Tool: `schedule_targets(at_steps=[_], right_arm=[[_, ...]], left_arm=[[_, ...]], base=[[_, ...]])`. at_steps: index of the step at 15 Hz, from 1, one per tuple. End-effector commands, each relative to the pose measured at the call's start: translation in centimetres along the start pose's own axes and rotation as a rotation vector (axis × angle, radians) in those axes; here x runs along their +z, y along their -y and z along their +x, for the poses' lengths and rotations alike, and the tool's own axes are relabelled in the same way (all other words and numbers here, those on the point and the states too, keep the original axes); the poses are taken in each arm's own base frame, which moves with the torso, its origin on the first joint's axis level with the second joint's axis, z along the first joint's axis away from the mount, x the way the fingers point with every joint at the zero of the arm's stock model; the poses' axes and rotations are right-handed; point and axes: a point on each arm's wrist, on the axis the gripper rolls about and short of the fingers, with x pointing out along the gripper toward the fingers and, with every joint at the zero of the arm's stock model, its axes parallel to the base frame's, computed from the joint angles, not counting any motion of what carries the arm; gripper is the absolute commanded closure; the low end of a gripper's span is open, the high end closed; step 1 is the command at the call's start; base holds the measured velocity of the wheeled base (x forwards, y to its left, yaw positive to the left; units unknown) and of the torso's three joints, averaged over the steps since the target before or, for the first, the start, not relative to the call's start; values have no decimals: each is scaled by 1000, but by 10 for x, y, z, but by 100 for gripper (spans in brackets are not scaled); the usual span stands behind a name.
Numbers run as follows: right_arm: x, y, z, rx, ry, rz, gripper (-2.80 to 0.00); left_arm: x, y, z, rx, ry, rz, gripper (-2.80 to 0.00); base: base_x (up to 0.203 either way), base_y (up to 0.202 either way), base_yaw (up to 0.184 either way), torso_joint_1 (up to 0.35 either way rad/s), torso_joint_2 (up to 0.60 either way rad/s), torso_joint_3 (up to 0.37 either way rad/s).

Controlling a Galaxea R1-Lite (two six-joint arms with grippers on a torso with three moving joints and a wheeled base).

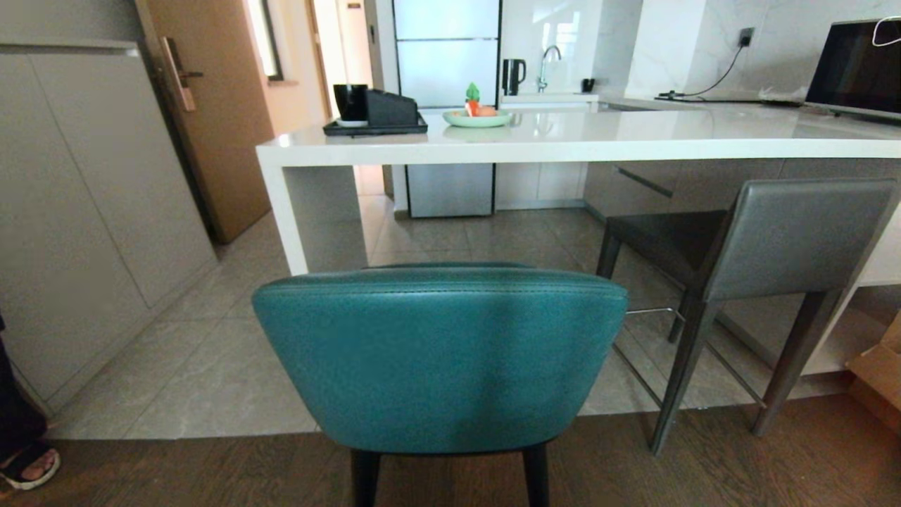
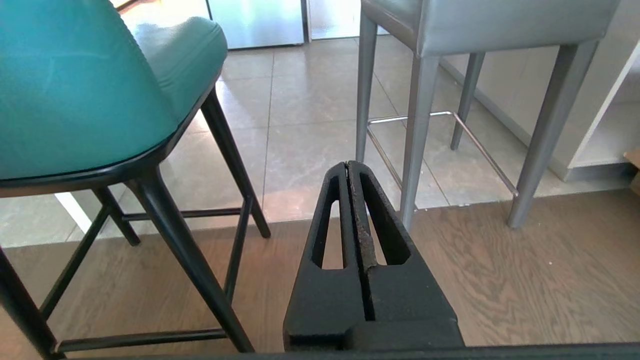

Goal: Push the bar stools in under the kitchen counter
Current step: Pull the gray chair out from under the dining table

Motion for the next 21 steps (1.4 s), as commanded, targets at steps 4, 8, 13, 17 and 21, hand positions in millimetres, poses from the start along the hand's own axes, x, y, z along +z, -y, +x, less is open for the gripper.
schedule_targets(at_steps=[4, 8, 13, 17, 21], right_arm=[[-1, 0, 0, 0, -5, 0, 0], [-1, 0, 0, 0, -5, 1, 0], [-1, 0, 0, 0, -5, 4, 0], [-1, 0, 0, -1, -5, 4, 0], [-1, 0, 0, -1, -5, 4, 0]], left_arm=[[0, 0, 0, 1, -2, -7, 0], [0, 0, 0, 1, -2, -8, 0], [0, 0, 0, 1, -1, -9, 0], [0, 0, 0, 2, -2, -11, 0], [0, 0, 0, 2, -2, -11, 0]], base=[[0, 0, 0, 0, 0, 0], [2, -41, 5, 2, 1, 0], [0, -191, 2, 3, 1, 1], [0, -196, 2, 5, 1, 2], [0, -195, 1, 3, 2, 3]])
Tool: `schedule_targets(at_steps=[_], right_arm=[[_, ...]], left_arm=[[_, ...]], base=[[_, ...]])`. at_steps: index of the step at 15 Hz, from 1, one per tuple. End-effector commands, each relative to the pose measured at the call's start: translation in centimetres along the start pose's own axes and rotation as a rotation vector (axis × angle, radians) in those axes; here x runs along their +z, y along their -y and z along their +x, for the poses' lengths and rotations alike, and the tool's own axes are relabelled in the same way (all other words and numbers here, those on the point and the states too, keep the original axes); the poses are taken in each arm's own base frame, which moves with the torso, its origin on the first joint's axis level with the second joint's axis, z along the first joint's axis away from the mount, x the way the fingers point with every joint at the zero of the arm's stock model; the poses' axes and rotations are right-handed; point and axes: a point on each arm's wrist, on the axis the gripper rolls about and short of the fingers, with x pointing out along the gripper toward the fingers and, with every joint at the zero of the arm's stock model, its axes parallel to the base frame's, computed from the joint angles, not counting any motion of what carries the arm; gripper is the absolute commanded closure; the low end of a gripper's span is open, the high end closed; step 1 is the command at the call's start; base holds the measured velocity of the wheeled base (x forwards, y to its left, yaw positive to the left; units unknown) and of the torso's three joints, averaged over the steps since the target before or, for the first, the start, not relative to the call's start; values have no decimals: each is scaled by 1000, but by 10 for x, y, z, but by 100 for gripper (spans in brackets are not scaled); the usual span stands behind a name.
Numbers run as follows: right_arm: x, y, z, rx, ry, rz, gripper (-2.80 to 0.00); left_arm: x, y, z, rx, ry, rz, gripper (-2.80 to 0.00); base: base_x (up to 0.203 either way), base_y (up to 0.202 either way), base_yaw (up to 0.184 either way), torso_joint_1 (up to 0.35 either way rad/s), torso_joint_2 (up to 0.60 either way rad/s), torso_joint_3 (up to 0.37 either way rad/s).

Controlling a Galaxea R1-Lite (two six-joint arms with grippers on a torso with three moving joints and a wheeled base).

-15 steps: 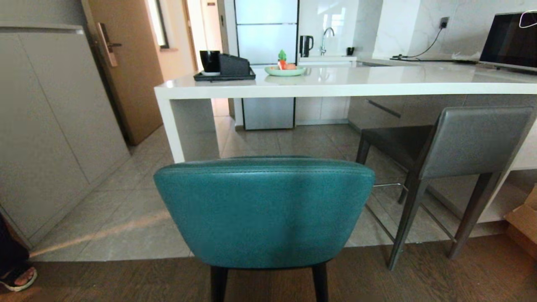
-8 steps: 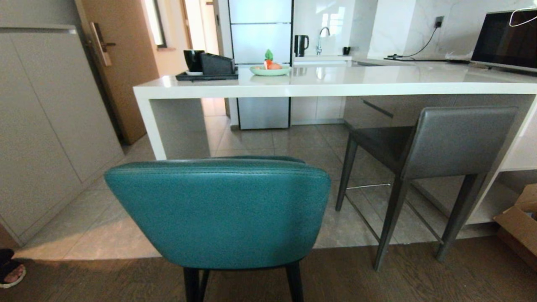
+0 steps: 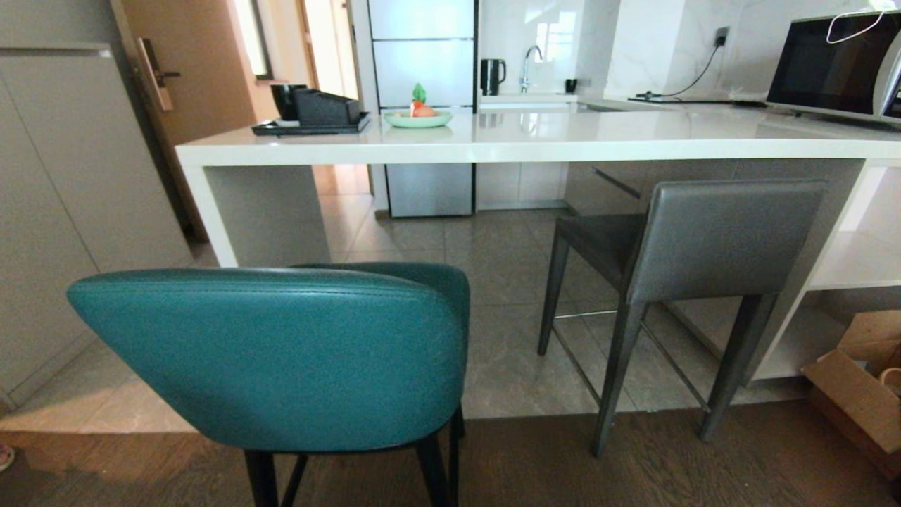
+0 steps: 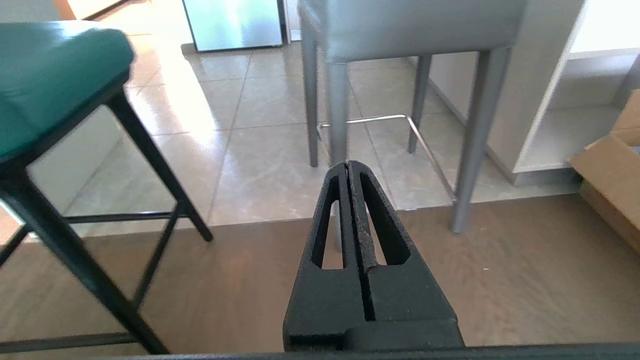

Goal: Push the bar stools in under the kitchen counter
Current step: Pull the gray chair out from under the dining table

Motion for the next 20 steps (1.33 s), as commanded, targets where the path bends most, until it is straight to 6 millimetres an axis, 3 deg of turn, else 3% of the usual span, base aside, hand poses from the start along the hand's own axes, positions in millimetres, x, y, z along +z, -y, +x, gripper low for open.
schedule_targets(at_steps=[1, 20], right_arm=[[-1, 0, 0, 1, -6, 0, 0], [-1, 0, 0, 0, -6, 1, 0]], left_arm=[[0, 0, 0, 0, -3, 0, 0], [0, -1, 0, 31, -2, -20, 0]], base=[[0, -194, 5, 5, -4, 7], [0, -195, 1, 2, 2, 2]])
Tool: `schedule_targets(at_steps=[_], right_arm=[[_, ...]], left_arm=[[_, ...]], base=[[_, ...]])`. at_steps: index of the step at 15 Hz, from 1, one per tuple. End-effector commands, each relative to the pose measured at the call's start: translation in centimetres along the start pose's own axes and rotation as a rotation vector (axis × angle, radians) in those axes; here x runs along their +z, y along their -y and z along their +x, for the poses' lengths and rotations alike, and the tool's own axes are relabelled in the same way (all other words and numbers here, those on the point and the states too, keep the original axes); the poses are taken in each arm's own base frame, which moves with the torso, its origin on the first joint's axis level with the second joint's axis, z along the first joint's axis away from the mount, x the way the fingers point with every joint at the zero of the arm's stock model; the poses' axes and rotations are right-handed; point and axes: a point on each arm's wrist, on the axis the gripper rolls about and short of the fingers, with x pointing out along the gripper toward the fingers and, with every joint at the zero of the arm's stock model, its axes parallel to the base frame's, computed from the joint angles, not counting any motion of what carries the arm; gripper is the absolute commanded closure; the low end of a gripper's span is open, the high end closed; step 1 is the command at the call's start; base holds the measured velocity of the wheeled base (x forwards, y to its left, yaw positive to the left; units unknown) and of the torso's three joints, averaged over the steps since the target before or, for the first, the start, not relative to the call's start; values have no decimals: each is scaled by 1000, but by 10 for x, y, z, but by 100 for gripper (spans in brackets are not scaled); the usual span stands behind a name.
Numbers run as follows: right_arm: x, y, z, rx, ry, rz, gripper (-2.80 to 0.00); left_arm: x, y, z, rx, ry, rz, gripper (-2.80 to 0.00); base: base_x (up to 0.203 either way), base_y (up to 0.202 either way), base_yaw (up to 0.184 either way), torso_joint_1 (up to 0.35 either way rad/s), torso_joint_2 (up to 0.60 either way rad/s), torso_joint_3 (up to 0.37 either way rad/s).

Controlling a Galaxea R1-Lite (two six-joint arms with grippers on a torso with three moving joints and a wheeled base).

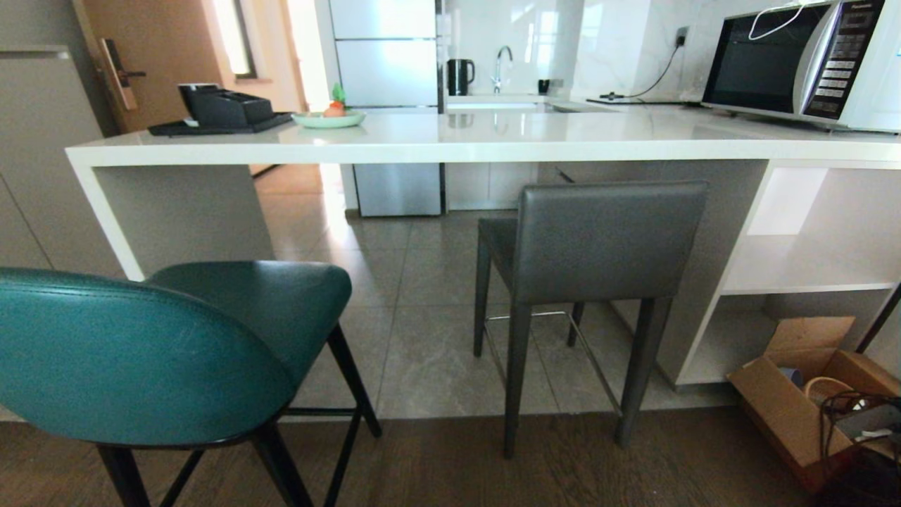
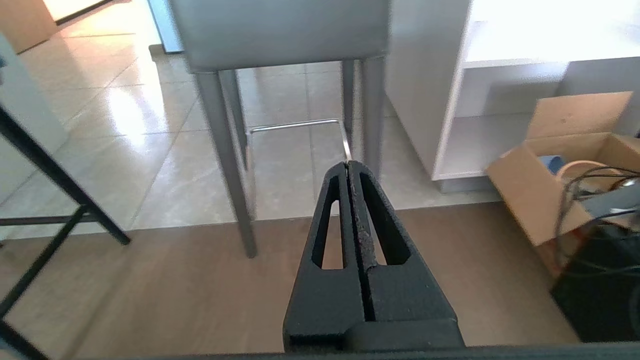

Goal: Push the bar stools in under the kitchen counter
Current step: Pull the gray chair out from under the dining table

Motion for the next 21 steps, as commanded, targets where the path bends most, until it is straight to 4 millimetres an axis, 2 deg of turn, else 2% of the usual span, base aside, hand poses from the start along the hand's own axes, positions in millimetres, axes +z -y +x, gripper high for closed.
schedule_targets(at_steps=[1, 15, 21], right_arm=[[-1, 0, 0, 0, -6, 0, 0], [-1, 0, 0, 0, -6, 0, 0], [-1, 0, 0, 0, -6, 0, 0]], left_arm=[[0, 0, 0, 1, -2, 0, 0], [0, 0, 0, 0, -3, 0, 0], [0, 0, 0, -6, -3, 2, 0]], base=[[0, -191, 4, -2, 6, 2], [0, -191, 1, 3, 2, 4], [0, -19, 1, 1, 0, 1]])
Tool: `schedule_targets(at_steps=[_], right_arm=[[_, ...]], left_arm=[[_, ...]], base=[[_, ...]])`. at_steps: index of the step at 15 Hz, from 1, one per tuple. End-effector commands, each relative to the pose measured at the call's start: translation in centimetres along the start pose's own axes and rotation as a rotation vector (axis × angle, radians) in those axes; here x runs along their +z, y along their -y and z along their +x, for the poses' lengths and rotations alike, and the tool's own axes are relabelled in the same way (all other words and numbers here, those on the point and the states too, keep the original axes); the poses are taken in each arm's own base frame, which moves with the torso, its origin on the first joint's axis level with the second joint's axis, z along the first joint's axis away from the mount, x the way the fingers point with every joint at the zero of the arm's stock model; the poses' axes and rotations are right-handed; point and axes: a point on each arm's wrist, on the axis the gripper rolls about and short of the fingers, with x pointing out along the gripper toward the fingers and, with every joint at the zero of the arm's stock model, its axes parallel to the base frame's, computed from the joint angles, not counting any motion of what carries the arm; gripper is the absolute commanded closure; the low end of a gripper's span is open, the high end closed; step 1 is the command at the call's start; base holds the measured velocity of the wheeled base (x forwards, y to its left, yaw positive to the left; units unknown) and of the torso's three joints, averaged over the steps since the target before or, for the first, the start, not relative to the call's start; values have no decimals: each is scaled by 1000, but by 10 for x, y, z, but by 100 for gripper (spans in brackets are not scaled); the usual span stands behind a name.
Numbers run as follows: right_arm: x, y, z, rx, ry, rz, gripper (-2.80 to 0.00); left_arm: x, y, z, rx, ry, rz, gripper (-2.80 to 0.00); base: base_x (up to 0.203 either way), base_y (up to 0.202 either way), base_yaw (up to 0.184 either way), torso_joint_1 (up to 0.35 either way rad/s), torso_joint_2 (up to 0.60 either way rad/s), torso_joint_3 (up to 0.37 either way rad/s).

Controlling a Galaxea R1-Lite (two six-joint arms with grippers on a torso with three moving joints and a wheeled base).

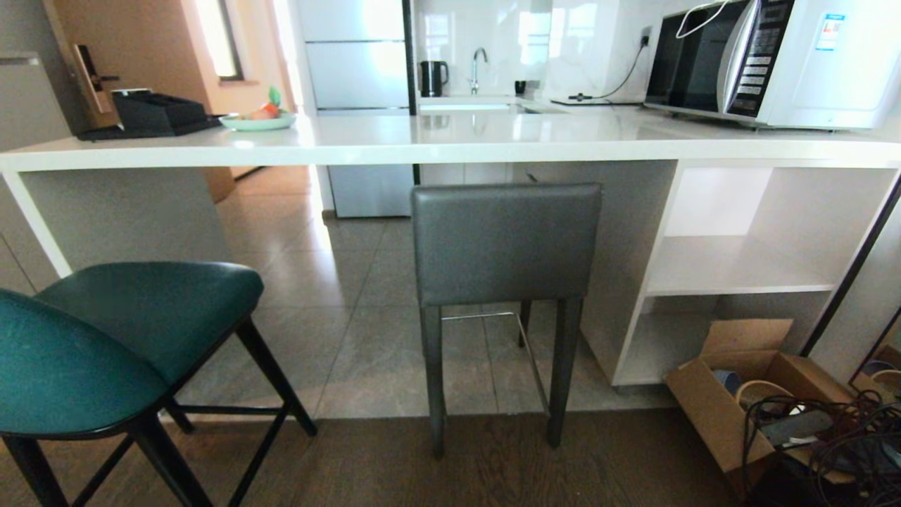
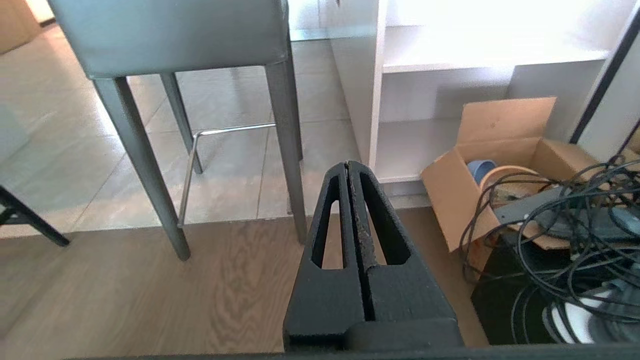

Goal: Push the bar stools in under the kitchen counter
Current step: Pull the gray chair out from under the dining table

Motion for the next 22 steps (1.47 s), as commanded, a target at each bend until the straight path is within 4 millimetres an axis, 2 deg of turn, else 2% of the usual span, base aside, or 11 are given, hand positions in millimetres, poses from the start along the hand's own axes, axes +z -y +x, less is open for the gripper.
schedule_targets(at_steps=[1, 22], right_arm=[[-1, 0, 0, 0, -5, -1, 0], [-1, 0, 0, 1, -4, -2, 0]], left_arm=[[0, 0, 0, 0, -1, 1, 0], [0, 0, 0, 14, -2, 2, 0]], base=[[0, 0, 0, 0, 0, 0], [0, 0, 0, 0, 0, 0]])
